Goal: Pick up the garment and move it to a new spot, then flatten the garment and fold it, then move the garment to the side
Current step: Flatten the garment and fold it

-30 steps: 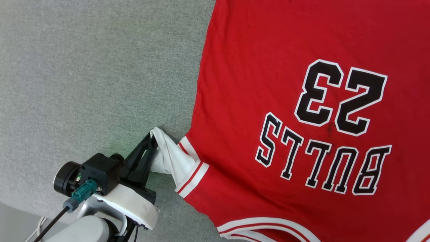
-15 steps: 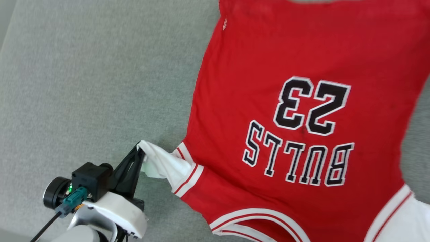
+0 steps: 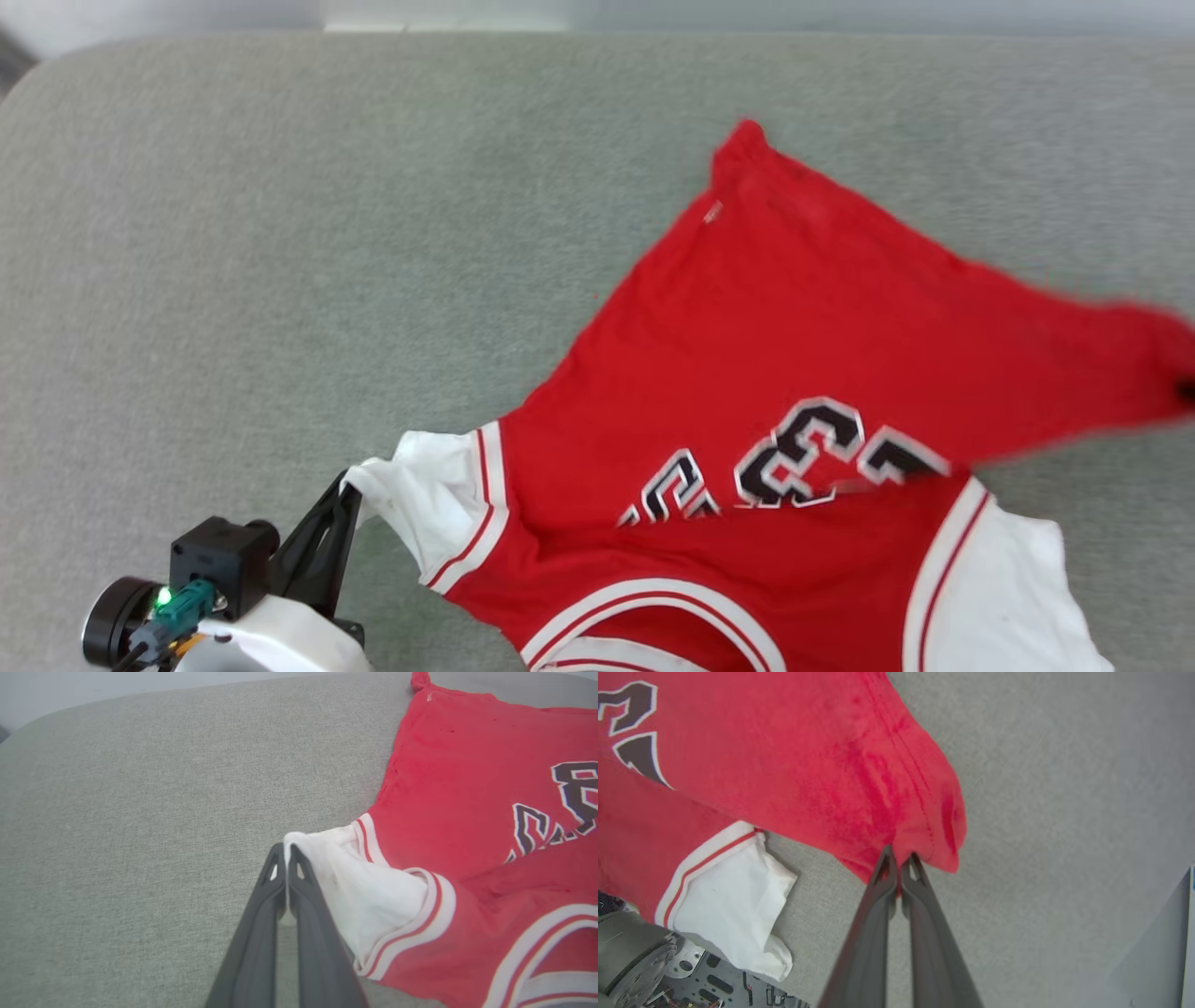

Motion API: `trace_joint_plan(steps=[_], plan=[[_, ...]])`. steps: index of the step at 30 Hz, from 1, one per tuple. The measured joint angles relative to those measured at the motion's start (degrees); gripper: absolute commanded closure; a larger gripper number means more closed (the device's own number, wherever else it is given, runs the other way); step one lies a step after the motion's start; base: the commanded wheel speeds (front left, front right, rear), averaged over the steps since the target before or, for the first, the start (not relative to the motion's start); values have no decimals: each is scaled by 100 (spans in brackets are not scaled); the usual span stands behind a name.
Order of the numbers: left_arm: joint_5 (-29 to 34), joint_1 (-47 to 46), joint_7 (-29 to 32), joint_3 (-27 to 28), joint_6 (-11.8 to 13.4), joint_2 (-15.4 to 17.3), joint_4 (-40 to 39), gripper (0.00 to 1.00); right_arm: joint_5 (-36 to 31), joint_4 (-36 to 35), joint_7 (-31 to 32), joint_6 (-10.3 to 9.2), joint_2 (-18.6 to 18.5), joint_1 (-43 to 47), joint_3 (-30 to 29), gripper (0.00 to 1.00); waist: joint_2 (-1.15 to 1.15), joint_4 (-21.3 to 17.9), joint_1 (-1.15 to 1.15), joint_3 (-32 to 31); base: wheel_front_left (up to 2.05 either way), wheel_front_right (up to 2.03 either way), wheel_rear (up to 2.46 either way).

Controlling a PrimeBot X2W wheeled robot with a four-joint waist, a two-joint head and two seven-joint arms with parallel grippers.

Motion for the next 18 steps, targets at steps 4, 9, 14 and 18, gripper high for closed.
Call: trace_joint_plan(steps=[4, 9, 14, 18], plan=[[-68, 159, -12, 26, 80, 67, -54, 100, 359, 24, -497, 0, -234, 1223, -170, 100, 0, -192, 0, -185, 0, 0, 0], [-108, 279, -37, 42, 100, 100, -76, 100, 599, 156, -1089, 0, -261, 2742, -342, 100, 0, -357, -1, -334, 0, 0, 0], [-129, 305, -58, 52, 115, 110, -96, 100, 635, 235, -1533, 0, -49, 3904, -538, 100, 0, -410, -1, -348, 0, 0, 0], [-129, 318, -59, 53, 133, 114, -96, 100, 498, 275, -1640, 0, 227, 4340, -743, 100, 0, -424, 0, -329, 0, 0, 0]])
